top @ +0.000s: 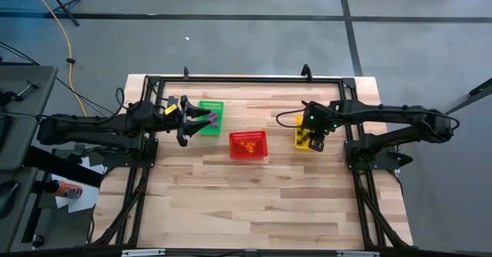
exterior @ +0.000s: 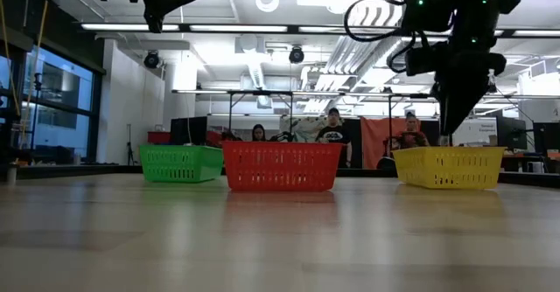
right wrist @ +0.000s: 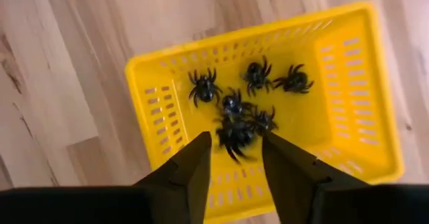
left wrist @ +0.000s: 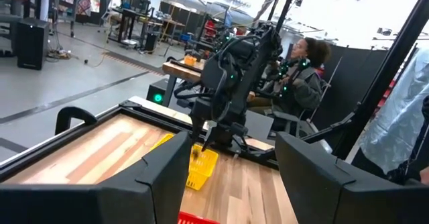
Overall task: Sort Halloween decoration
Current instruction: Put the black spider toy into the yellow bin, then return to Home Position
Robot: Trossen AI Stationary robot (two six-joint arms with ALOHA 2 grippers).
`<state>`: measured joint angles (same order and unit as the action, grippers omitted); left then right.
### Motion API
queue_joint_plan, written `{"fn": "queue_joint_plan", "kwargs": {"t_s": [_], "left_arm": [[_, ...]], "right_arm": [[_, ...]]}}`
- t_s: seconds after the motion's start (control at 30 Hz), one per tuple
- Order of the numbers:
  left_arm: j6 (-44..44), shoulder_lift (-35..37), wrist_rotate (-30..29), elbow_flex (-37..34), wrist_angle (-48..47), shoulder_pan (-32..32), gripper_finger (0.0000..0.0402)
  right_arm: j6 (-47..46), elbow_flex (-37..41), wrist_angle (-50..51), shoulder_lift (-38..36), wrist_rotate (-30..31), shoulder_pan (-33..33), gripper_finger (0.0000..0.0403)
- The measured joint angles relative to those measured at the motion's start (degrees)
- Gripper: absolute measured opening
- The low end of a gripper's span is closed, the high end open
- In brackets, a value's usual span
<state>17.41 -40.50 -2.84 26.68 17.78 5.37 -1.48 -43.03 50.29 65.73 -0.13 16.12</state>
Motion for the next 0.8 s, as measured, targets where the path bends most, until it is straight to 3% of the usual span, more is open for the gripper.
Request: {"fn": "queue_joint_plan", "kwargs": {"t_s": [0.23, 0.43, 0.63, 0.8], "left_arm": [[0.0, 0.0, 0.0, 0.0, -0.3, 0.0, 0.0207], [0.4, 0.0, 0.0, 0.0, -0.5, 0.0, 0.0207], [0.4, 0.0, 0.0, 0.0, -0.4, 0.0, 0.0207], [1.8, 0.0, 0.0, 0.0, -0.4, 0.0, 0.0207]], "right_arm": [[1.8, -3.2, 4.4, 0.0, 4.2, 0.0, 0.0212], [0.0, -9.2, 8.4, -0.6, 0.5, 0.0, 0.0238], [-5.4, -7.8, -1.3, -3.4, -2.3, -3.1, 0.0199], [-12.1, -3.6, -24.2, -3.6, -5.7, -7.1, 0.0101]]}}
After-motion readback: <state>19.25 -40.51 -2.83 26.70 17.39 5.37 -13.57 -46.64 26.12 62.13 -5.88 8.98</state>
